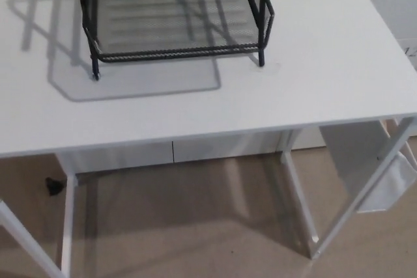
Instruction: The robot walks towards a file tray kept in the middle of a desk and uses its right hand to grab a tray and pulls it out towards itself
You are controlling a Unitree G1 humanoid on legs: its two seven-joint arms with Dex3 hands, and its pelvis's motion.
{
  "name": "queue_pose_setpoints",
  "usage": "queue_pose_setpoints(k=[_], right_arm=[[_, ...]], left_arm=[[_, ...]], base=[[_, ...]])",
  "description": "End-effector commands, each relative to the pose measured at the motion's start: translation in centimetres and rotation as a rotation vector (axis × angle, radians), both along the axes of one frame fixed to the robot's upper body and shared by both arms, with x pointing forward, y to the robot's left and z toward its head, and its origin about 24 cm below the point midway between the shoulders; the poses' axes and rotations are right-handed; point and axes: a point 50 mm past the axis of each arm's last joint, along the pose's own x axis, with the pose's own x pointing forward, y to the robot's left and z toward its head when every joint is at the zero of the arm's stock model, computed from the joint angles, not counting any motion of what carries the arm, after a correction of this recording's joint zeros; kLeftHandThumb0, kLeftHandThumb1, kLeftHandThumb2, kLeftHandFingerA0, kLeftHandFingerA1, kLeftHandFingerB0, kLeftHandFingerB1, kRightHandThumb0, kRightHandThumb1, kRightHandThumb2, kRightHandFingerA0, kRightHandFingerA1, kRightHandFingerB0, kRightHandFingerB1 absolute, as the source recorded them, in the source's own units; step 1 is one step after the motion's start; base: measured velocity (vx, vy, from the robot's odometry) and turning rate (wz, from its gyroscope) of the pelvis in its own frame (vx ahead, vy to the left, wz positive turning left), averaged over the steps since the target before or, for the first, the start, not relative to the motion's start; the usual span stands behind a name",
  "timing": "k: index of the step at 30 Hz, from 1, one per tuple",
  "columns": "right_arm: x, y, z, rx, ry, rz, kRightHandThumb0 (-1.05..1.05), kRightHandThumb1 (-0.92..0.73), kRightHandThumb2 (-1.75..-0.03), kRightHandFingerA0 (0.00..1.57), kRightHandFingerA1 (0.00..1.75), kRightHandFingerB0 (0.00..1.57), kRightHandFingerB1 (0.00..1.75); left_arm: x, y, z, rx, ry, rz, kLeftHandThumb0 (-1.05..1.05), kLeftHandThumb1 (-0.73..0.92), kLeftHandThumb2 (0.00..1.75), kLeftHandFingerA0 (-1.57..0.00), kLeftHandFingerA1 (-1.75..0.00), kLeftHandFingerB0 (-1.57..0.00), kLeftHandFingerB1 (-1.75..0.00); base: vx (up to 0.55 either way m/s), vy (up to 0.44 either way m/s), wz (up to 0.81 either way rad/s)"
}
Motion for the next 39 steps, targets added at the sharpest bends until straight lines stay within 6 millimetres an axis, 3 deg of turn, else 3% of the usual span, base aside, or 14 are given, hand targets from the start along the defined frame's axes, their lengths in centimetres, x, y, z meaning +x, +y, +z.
queue_pose_setpoints(k=[1, 5, 12, 13, 14, 15, 16, 23, 24, 25, 26, 36, 37, 39], right_arm=[[-0.9, -0.3, 0.4, -0.027, 0.004, -0.006, -0.27, -0.48, -0.92, 0.37, 0.64, 0.16, 0.50], [-2.3, -0.5, 0.3, 0.006, 0.013, -0.044, -0.26, -0.47, -0.91, 0.38, 0.66, 0.16, 0.51], [-2.2, -0.7, 0.2, -0.008, 0.021, -0.043, -0.28, -0.46, -0.90, 0.35, 0.65, 0.18, 0.51], [-2.2, -0.8, 0.2, -0.016, 0.028, -0.034, -0.29, -0.47, -0.90, 0.36, 0.64, 0.18, 0.51], [-2.2, -0.8, 0.2, -0.019, 0.028, -0.033, -0.32, -0.66, -0.59, 0.40, 0.62, 0.29, 0.38], [-2.4, -0.8, 0.1, -0.017, 0.034, -0.046, -0.30, -0.66, -0.59, 0.41, 0.63, 0.29, 0.38], [-2.4, -0.9, 0.1, -0.011, 0.031, -0.050, -0.32, -0.65, -0.59, 0.42, 0.68, 0.30, 0.39], [-2.3, -0.9, -0.1, -0.014, 0.036, -0.058, -0.31, -0.65, -0.59, 0.45, 0.66, 0.30, 0.39], [-2.4, -0.9, -0.1, -0.015, 0.036, -0.055, -0.29, -0.66, -0.59, 0.45, 0.65, 0.30, 0.39], [-2.6, -0.8, 0.0, -0.015, 0.037, -0.055, -0.29, -0.66, -0.59, 0.45, 0.64, 0.30, 0.38], [-2.6, -0.8, 0.0, -0.015, 0.037, -0.051, -0.29, -0.66, -0.59, 0.44, 0.64, 0.30, 0.39], [-2.8, -1.0, -0.3, -0.019, 0.067, -0.068, -0.30, -0.65, -0.59, 0.44, 0.63, 0.31, 0.40], [-2.8, -0.9, -0.2, -0.010, 0.053, -0.069, -0.30, -0.65, -0.59, 0.44, 0.68, 0.30, 0.41], [-3.0, -0.8, 0.0, -0.012, 0.043, -0.062, -0.29, -0.65, -0.59, 0.45, 0.67, 0.31, 0.41]], left_arm=[[-0.8, 0.3, -0.1, 0.025, 0.033, 0.036, -0.12, 0.62, 0.59, -0.23, -0.41, -0.16, -0.32], [-1.9, 0.2, -0.2, 0.038, 0.052, 0.054, -0.10, 0.63, 0.59, -0.20, -0.40, -0.15, -0.31], [-1.9, 0.2, -0.3, 0.022, 0.041, 0.086, -0.08, 0.64, 0.58, -0.24, -0.42, -0.19, -0.33], [-1.9, 0.2, -0.3, 0.014, 0.047, 0.077, -0.06, 0.44, 0.89, -0.20, -0.55, -0.10, -0.48], [-1.9, 0.1, -0.4, -0.003, 0.051, 0.081, -0.04, 0.43, 0.89, -0.22, -0.56, -0.11, -0.49], [-1.9, 0.1, -0.4, -0.006, 0.057, 0.056, -0.05, 0.44, 0.89, -0.22, -0.56, -0.12, -0.49], [-1.9, 0.0, -0.4, -0.009, 0.058, 0.026, -0.09, 0.63, 0.59, -0.28, -0.44, -0.19, -0.34], [-1.6, -0.2, -0.4, -0.023, 0.062, -0.005, -0.11, 0.61, 0.58, -0.26, -0.41, -0.22, -0.34], [-1.6, -0.2, -0.4, -0.010, 0.071, -0.009, -0.06, 0.43, 0.88, -0.17, -0.53, -0.13, -0.49], [-1.6, -0.2, -0.4, -0.011, 0.073, -0.006, -0.06, 0.43, 0.88, -0.17, -0.53, -0.13, -0.49], [-1.6, -0.3, -0.4, -0.014, 0.073, -0.006, -0.07, 0.62, 0.58, -0.27, -0.41, -0.21, -0.34], [-1.9, -0.3, -0.3, -0.015, 0.083, -0.036, -0.11, 0.62, 0.59, -0.26, -0.42, -0.21, -0.34], [-1.9, -0.3, -0.4, -0.012, 0.085, -0.028, -0.07, 0.44, 0.89, -0.18, -0.53, -0.14, -0.49], [-2.0, -0.3, -0.4, -0.016, 0.085, -0.024, -0.07, 0.44, 0.89, -0.18, -0.53, -0.14, -0.49]], base=[[0.13, -0.003, 0.08], [0.10, -0.083, 0.05], [0.12, -0.231, 0.00], [0.00, -0.064, -0.07], [0.01, -0.035, -0.07], [0.00, 0.000, 0.00], [0.00, 0.000, 0.00], [0.09, 0.142, 0.01], [0.25, 0.252, -0.07], [0.25, 0.239, -0.01], [0.05, 0.153, 0.03], [0.02, 0.002, 0.03], [0.10, -0.099, 0.09], [0.14, -0.131, -0.12]])
